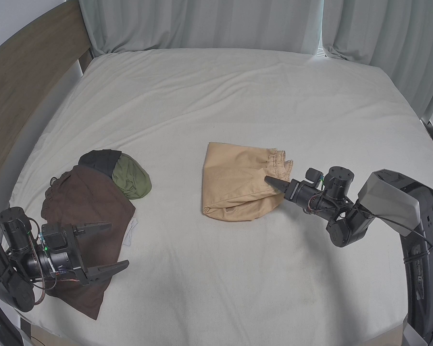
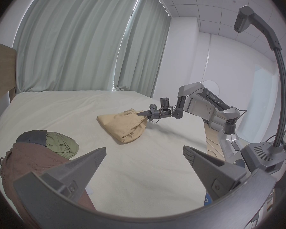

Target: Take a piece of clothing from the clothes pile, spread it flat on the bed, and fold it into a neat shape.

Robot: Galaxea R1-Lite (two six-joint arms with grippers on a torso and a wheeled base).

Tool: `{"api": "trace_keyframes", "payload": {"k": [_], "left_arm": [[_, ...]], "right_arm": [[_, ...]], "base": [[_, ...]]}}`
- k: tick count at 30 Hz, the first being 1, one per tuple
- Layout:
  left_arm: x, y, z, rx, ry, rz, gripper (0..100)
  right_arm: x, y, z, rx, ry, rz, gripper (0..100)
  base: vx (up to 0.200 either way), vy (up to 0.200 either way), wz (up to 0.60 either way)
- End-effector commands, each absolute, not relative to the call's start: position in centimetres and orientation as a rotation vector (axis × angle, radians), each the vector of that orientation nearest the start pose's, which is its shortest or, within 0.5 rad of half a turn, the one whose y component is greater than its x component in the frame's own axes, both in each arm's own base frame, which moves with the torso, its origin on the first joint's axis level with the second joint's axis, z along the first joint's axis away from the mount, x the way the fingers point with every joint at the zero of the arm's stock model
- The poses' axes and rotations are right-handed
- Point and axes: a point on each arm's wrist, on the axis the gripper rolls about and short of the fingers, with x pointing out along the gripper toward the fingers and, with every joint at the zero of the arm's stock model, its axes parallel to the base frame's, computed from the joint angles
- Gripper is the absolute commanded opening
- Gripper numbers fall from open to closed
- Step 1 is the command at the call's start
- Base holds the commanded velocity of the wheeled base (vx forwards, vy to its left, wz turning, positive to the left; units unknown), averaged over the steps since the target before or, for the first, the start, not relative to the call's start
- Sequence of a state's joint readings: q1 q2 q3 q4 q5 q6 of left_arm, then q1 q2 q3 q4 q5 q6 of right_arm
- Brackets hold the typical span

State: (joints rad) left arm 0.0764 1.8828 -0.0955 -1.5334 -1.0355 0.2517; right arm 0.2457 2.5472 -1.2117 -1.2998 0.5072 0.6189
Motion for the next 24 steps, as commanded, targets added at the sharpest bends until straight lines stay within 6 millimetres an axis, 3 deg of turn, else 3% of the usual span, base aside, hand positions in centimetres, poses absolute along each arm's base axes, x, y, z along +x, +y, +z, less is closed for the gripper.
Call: {"api": "trace_keyframes", "payload": {"k": [1, 4, 5, 9, 15, 19, 24], "left_arm": [[21.8, -0.3, 7.6, 0.093, 0.101, -0.973, 100], [21.8, -0.3, 7.6, 0.094, 0.099, -0.973, 100], [21.8, -0.3, 7.7, 0.095, 0.098, -0.973, 100], [21.8, -0.3, 7.6, 0.094, 0.099, -0.975, 100], [21.7, -0.3, 7.7, 0.097, 0.095, -0.972, 100], [21.7, -0.3, 7.7, 0.097, 0.095, -0.973, 100], [21.7, -0.3, 7.7, 0.096, 0.097, -0.973, 100]], "right_arm": [[43.5, 12.0, 0.2, 0.578, 0.321, 0.699, 100], [42.3, 11.7, -0.4, 0.526, 0.352, 0.691, 100], [41.0, 11.4, -1.6, 0.459, 0.393, 0.686, 100], [38.8, 11.5, -3.2, 0.394, 0.458, 0.696, 100], [36.4, 12.7, -3.0, 0.374, 0.482, 0.738, 100], [33.8, 14.8, -1.6, 0.358, 0.474, 0.822, 100], [32.9, 16.3, 0.1, 0.36, 0.421, 0.897, 100]], "base": [[0.0, 0.0, 0.0], [0.0, 0.0, 0.0], [0.0, 0.0, 0.0], [0.0, 0.0, 0.0], [0.0, 0.0, 0.0], [0.0, 0.0, 0.0], [0.0, 0.0, 0.0]]}}
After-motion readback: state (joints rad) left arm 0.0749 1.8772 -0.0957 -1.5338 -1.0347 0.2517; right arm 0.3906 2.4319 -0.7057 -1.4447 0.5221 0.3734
